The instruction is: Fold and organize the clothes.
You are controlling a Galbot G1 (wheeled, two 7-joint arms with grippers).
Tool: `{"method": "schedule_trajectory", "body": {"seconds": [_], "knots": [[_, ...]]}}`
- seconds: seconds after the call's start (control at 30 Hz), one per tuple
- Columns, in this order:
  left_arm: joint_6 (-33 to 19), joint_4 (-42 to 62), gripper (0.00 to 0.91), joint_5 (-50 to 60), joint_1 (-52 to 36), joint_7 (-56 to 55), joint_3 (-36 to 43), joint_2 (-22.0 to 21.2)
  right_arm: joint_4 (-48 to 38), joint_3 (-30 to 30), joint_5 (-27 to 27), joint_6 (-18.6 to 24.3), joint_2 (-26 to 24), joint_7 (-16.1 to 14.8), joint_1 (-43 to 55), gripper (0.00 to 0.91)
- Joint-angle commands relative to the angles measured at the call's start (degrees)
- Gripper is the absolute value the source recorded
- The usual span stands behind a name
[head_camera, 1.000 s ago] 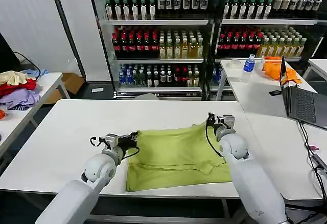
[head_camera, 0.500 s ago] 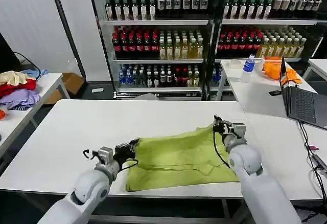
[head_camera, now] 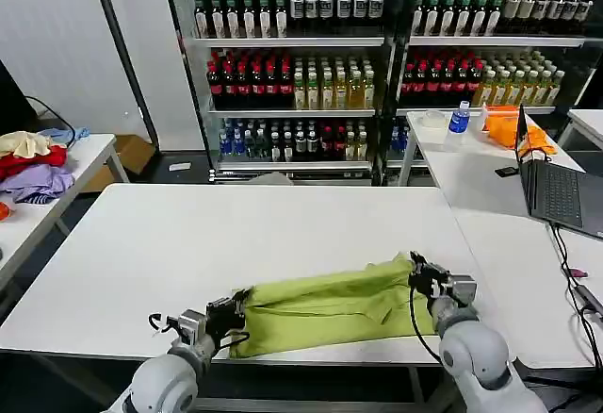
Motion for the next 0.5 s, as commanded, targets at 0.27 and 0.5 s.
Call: {"method": "schedule_trajectory", "body": {"seconds": [0.27, 0.5], "knots": [[-0.4, -2.5, 0.907, 6.2, 3.9, -0.1, -0.5, -2.1, 3.2, 1.5, -2.6, -1.8, 0.5, 0.0, -6.3, 0.907], [-2.9, -9.3, 0.907, 6.6, 5.1, -2.2, -4.7, -2.9, 7.6, 3.5, -3.9, 2.0, 0.3, -0.2, -8.6, 0.907]]}}
